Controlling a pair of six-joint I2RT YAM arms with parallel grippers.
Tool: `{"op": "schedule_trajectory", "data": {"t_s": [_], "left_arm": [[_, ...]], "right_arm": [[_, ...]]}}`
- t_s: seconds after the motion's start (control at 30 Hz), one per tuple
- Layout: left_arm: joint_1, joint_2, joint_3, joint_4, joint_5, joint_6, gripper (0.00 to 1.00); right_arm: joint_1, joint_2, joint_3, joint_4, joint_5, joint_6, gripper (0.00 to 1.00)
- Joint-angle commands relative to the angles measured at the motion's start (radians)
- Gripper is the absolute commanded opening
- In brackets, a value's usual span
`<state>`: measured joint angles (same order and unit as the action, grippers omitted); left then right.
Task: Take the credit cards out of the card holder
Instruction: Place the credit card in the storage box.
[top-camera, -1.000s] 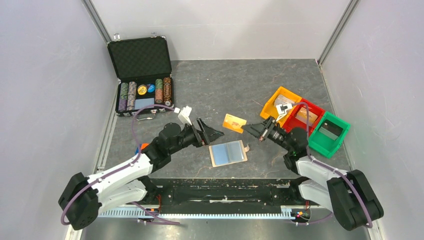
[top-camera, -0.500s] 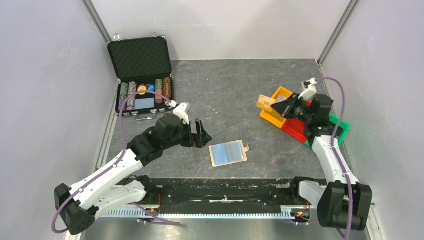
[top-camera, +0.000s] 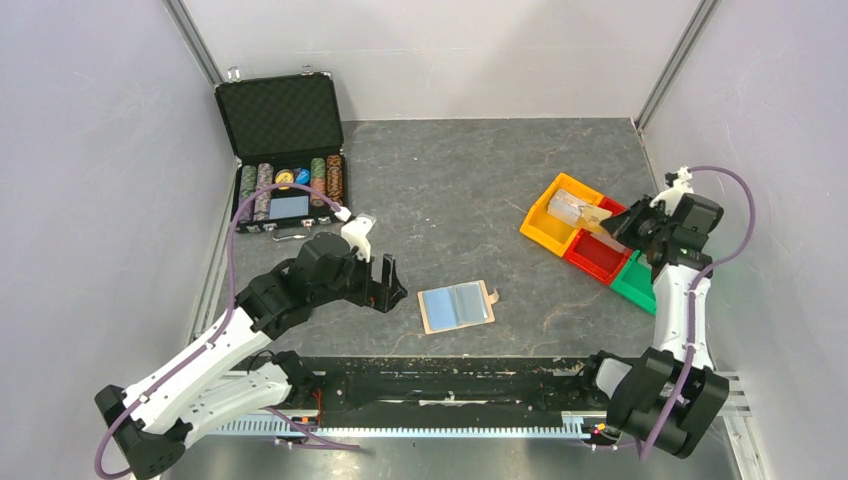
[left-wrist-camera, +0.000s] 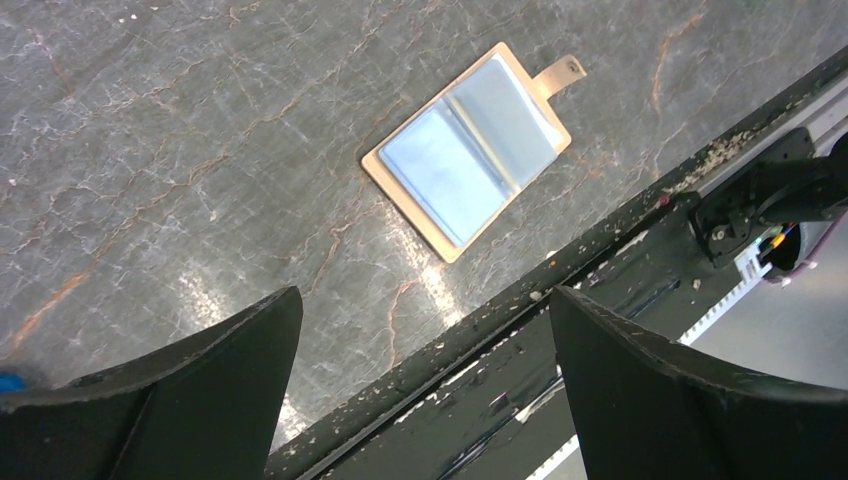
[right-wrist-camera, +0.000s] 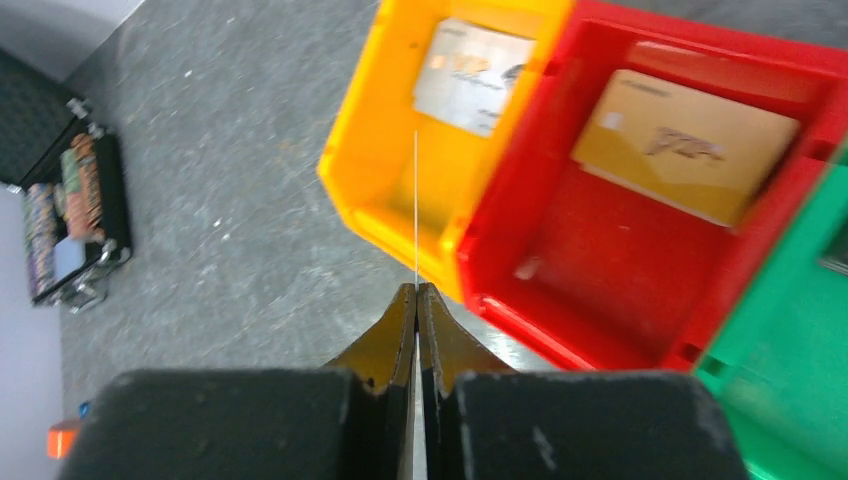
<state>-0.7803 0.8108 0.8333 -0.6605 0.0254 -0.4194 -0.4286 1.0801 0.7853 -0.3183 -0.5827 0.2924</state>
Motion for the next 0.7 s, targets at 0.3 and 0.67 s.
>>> {"op": "schedule_trajectory", "data": {"t_s": [0.3, 0.67], "left_arm": [[0.001, -0.071, 0.012, -0.019, 0.027, 0.081, 1.0], [0.001, -0.112, -0.003, -0.016, 0.014, 0.071, 1.0]], "right_arm": [[-0.174, 0.074, 0.119, -0.122, 0.089, -0.091, 0.0], [-0.185, 0.216, 0.162, -0.091, 0.086, -0.051, 0.0]]}}
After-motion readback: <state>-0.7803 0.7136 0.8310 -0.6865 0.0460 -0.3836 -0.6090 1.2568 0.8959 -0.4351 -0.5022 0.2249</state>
